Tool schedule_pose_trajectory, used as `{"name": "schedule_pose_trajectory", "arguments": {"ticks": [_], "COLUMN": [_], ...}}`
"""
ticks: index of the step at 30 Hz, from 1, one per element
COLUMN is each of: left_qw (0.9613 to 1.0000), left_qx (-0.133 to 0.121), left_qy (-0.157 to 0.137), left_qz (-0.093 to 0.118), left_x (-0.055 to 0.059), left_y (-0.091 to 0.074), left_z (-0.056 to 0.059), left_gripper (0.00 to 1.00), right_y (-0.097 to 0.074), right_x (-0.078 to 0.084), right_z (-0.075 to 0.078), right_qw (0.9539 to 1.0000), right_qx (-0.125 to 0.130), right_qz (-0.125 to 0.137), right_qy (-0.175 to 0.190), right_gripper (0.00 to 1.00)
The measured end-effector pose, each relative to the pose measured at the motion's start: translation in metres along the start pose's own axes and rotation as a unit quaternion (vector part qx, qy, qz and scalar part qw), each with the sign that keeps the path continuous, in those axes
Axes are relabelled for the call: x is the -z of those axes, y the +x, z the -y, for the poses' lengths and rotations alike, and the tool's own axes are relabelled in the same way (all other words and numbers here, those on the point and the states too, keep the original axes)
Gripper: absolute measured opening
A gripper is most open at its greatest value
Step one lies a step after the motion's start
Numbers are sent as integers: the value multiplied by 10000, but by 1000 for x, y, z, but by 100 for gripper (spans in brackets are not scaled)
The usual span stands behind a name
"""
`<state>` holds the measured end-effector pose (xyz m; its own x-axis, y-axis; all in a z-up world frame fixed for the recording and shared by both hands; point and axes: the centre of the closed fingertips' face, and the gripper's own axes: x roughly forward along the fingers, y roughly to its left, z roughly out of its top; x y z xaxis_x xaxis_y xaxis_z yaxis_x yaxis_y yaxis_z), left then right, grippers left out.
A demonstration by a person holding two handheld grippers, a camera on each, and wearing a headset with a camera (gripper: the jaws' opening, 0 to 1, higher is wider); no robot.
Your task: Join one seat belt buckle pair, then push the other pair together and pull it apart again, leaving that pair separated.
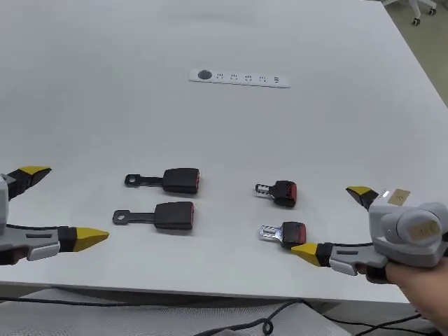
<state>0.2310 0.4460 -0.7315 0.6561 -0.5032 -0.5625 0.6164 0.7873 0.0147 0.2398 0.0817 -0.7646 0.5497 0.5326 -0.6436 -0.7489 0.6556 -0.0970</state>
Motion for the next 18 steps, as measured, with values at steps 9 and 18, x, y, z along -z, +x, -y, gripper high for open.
{"name": "schedule_pose_trajectory", "arguments": {"ticks": [9,18], "left_qw": [10000,9996], "left_qx": [47,62], "left_qy": [53,214], "left_qz": [-43,-143], "left_x": [-1,2], "left_y": [0,2], "left_z": [2,4], "left_gripper": [100,100], "right_y": [0,-2], "right_x": [-6,-4], "right_z": [3,8], "right_qw": [9997,9998], "right_qx": [49,105], "right_qz": [-46,-55], "right_qy": [-223,-181], "right_gripper": [100,100]}}
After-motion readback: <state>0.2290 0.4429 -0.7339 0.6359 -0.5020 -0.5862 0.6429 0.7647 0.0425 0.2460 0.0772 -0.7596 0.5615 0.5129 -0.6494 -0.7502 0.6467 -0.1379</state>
